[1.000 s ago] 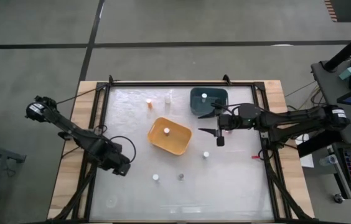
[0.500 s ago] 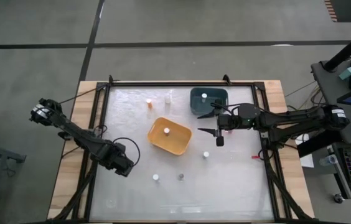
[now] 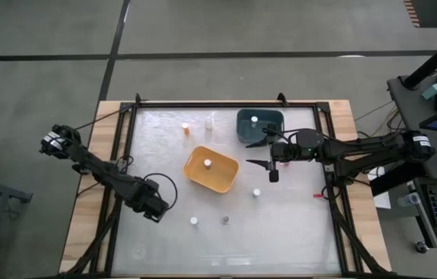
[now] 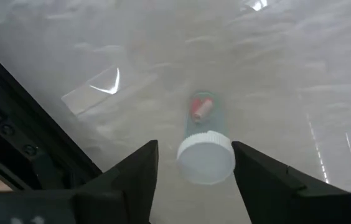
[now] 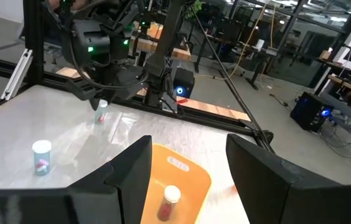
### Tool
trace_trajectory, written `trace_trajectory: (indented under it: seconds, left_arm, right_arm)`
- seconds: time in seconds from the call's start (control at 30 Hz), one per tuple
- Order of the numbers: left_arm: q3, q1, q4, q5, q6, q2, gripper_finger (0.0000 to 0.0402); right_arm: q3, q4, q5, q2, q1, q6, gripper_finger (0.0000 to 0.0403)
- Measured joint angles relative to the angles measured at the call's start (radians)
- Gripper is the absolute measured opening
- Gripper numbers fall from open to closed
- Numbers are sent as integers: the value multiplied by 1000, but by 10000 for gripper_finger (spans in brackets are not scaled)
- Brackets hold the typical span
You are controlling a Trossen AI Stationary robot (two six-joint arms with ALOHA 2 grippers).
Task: Pick and place medicine bottles into bin by pill shape (circle, oval)
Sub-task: Put the blue pill bottle into the yellow bin
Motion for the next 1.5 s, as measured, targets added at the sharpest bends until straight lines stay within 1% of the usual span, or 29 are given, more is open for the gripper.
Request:
trace_trajectory:
  seconds: [0.23,0.33,0.5,0.67,0.8,0.9,1.03,1.13,1.37,1.5]
  left_arm:
    - [0,0,0,0,-2,0,116]
    - [0,0,0,0,-2,0,97]
    - [12,4,-1,0,-3,0,97]
    - [73,41,-3,0,27,-1,99]
    - [159,96,-19,-19,100,-1,99]
    - [238,144,-29,-73,178,-1,99]
    - [338,211,-25,-173,289,2,99]
    - [395,260,-26,-215,364,7,99]
    - [478,353,-27,-236,544,67,99]
    - [520,420,-30,-207,679,136,99]
  right_arm:
    - [0,-1,0,0,0,0,199]
    - [0,-2,0,0,0,0,199]
    - [0,-2,2,0,0,0,199]
    - [0,-4,5,0,0,-1,199]
    - [0,-4,5,0,-1,-1,199]
    - [0,-4,6,0,-1,-3,199]
    - [0,-4,6,0,-1,-3,199]
    - [0,-4,6,0,-1,-3,199]
    - [0,-5,6,0,-1,-3,199]
    - [0,-6,6,0,-2,-3,199]
